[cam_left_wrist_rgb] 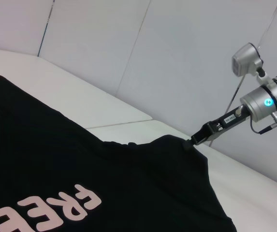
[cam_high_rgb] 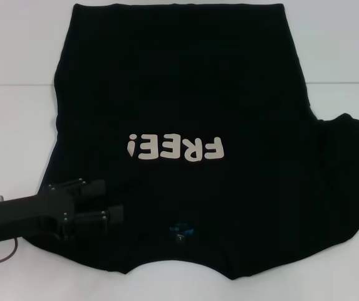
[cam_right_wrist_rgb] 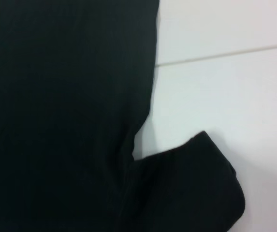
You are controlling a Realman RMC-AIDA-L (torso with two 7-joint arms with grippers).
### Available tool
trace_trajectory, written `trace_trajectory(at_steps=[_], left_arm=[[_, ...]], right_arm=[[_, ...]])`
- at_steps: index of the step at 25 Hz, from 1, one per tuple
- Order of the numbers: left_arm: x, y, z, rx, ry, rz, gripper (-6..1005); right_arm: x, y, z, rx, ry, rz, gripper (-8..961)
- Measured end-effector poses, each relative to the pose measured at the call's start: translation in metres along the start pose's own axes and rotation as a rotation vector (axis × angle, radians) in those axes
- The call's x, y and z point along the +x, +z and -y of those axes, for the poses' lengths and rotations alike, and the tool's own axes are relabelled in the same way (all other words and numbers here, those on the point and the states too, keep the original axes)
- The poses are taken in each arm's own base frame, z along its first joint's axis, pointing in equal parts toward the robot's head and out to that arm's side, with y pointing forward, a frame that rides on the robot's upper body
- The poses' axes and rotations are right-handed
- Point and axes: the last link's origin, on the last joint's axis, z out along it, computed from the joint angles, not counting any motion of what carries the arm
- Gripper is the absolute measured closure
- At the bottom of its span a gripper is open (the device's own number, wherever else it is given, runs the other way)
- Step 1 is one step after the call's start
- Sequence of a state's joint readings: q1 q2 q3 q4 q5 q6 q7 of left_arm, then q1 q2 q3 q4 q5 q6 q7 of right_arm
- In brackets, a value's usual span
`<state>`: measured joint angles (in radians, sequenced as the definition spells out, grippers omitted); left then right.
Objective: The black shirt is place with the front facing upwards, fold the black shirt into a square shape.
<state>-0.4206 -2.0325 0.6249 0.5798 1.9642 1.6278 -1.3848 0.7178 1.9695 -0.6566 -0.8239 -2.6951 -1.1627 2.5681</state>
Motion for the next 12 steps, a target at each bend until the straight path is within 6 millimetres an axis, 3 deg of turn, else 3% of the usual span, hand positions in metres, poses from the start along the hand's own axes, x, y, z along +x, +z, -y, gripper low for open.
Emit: trace_trajectory(at_steps=[6,12], left_arm=[[-0.001,0.000,0.000,0.000,-0.002,0.001,146],[-0.001,0.000,-0.001,-0.001,-0.008,0.003,153]], right_arm=[[-0.003,-0.001,-0.007,-0.024,-0.025,-0.001,926],[-0.017,0.007,-0.039,-0.060,-0.137,-0.013,926]])
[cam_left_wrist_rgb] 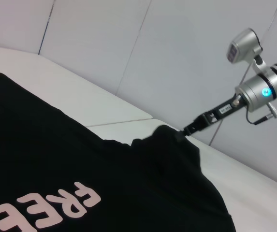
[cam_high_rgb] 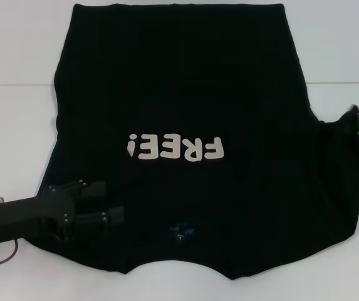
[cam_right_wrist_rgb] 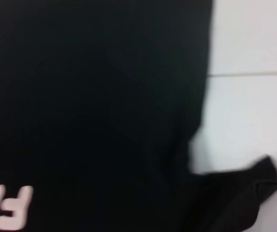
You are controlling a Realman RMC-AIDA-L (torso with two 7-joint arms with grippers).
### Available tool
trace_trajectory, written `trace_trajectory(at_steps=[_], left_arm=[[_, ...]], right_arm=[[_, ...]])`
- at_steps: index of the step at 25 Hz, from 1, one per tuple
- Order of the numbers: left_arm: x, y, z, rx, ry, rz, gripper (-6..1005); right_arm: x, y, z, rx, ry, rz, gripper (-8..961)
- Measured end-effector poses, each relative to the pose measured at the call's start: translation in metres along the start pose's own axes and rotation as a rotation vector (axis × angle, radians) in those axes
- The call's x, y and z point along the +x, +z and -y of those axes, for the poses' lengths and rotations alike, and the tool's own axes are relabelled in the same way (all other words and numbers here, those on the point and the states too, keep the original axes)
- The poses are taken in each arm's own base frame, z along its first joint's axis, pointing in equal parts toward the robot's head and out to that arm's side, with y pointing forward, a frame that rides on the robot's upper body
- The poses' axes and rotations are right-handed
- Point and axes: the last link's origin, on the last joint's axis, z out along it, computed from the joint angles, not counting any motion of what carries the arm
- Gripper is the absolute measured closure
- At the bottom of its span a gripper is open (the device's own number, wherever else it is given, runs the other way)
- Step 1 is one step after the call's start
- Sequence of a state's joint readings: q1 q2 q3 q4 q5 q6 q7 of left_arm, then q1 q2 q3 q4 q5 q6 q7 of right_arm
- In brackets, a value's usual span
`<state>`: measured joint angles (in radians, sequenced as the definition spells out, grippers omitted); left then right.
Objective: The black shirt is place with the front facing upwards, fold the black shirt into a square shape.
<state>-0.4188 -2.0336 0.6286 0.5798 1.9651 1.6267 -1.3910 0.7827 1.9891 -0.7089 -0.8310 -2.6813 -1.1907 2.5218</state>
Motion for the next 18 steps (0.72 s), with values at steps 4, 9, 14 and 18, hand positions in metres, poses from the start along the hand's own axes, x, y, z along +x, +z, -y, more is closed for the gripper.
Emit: trace_trajectory(at_steps=[4,9,14,18], left_arm=[[0.000,0.000,0.000,0.002,-0.002,0.001,158],[0.000,0.001,0.000,0.000,-0.003,0.001,164],[0.000,0.000,0.000,0.006,-0.018,-0.011,170],[0.001,-0.003,0.002,0.021,-0.072,-0.032,174]], right_arm=[[-0.014,0.009,-0.031,-0.029,-0.094,-0.015,925],[-0.023,0.020,-0.065,-0.060,-0.189,-0.040,925],[-0.025,0.024,-0.085,-0.111,-0.201,-0.054,900],[-0.019,0.020,-0.086,-0.219,-0.147,-0.026,804]])
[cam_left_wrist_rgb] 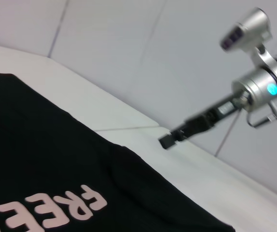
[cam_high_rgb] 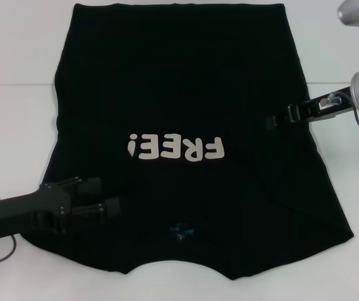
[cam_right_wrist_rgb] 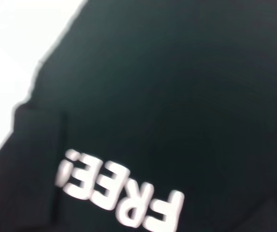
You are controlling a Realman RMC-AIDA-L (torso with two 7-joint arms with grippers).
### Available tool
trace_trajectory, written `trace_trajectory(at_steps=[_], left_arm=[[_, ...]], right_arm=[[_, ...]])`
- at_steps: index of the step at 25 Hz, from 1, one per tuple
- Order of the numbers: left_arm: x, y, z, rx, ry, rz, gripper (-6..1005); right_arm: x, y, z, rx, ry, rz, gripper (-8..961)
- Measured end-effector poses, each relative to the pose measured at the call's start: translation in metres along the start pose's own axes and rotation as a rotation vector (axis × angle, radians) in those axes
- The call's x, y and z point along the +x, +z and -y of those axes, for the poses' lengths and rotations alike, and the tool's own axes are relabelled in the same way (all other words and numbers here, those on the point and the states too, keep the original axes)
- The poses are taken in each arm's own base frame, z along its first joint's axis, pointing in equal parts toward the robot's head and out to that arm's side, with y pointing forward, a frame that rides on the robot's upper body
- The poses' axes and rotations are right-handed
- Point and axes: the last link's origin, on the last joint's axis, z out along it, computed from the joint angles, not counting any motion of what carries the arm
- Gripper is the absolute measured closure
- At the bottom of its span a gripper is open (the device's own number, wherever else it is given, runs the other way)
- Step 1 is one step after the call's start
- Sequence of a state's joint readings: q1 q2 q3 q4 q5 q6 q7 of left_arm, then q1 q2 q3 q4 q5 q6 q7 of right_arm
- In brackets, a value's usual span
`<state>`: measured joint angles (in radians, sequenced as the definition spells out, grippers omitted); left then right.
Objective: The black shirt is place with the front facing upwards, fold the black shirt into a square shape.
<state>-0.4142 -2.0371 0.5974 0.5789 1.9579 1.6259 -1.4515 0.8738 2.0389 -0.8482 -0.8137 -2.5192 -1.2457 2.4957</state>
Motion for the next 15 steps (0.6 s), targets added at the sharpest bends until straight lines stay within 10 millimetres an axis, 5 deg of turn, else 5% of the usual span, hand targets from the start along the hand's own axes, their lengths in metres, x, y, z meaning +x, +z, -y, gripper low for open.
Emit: trace_trajectory(at_steps=[6,15], left_arm=[[0.009,-0.012,0.009,0.033,-0.224,-0.019,181],[0.025,-0.053,0.028,0.171,-0.581,0.156,192]], right_arm=[[0.035,-0.016,0.021,-0.194,-0.009,0.143,631],[0.122,-0.009,0.013,-0.343,-0.411,0.293,256]])
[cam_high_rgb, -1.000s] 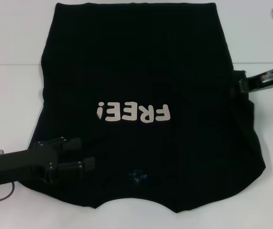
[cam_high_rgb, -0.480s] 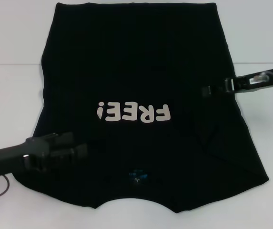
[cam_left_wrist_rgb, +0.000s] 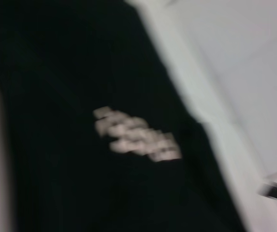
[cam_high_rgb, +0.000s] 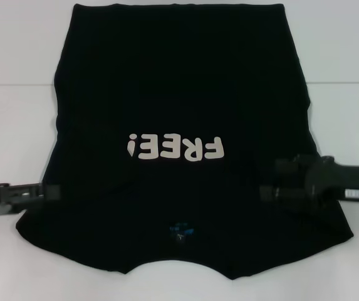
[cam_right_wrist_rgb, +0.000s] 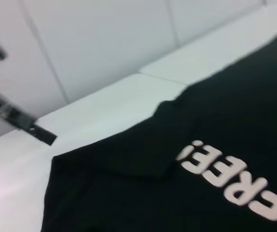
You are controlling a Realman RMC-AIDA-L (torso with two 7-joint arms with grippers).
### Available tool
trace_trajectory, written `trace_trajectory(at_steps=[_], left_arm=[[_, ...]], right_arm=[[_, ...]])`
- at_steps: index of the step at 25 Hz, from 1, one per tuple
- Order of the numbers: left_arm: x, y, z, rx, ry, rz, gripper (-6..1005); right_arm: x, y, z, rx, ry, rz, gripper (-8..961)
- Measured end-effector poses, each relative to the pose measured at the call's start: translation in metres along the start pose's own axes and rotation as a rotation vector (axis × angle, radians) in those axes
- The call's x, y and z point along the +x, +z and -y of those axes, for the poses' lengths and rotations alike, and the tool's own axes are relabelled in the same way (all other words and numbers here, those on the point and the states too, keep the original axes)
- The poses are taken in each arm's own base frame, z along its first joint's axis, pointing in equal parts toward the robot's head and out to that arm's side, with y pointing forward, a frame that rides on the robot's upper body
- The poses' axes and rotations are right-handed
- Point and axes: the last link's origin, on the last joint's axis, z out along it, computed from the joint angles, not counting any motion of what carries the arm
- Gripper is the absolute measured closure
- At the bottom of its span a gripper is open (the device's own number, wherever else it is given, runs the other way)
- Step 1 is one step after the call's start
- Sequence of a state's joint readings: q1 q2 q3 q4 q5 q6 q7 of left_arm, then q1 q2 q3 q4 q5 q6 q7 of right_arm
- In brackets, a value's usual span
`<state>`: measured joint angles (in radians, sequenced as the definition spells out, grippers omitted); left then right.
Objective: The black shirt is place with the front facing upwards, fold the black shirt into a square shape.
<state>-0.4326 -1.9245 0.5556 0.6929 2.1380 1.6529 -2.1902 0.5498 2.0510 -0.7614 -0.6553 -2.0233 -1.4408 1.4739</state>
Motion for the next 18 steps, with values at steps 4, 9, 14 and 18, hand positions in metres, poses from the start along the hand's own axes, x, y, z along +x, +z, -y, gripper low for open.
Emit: trace_trajectory(at_steps=[4,9,14,18], left_arm=[[0.009,-0.014,0.016,0.184,-0.157,0.046,197],[0.014,-0.013,0.027,0.296,-0.205,0.068,203],[0.016,-0.011,0.033,0.347,-0.208,0.076,209],[0.016,-0.003,0.033,0.343,-0.205,0.094,213]], right_arm=[[0.015,0.004,-0.010,0.002,-0.041,0.027,132],[0.023,0.005,-0.012,-0.005,-0.030,0.020,101],[0.023,0.003,-0.012,-0.010,-0.031,0.018,100],[0.023,0.003,-0.011,-0.009,-0.025,0.017,100]])
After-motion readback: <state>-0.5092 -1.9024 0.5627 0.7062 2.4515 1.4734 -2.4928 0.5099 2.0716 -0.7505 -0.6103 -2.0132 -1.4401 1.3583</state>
